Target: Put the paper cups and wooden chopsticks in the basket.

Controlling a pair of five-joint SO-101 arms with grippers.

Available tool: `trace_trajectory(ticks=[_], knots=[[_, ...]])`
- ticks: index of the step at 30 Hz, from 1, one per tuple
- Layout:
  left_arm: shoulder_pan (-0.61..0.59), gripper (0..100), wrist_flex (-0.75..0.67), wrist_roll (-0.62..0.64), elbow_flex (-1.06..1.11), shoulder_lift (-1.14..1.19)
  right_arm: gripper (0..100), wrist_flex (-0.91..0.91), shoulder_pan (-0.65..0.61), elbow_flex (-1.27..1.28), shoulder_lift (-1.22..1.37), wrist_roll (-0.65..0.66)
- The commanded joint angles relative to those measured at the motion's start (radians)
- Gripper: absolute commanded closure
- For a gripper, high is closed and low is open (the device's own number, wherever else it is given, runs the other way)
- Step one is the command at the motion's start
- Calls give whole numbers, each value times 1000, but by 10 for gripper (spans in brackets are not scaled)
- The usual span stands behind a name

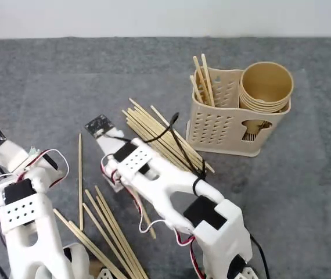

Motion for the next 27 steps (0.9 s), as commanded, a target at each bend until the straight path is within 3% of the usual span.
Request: trace_trajectory(ticks=[1,14,27], knots=[[-2,986,-18,-6,-50,-37,980,50,16,-11,24,28],[-2,986,-18,-6,-50,-35,991,96,104,-9,-5,115],[-2,986,-18,-6,-50,-35,991,182,176,-9,-384,160]])
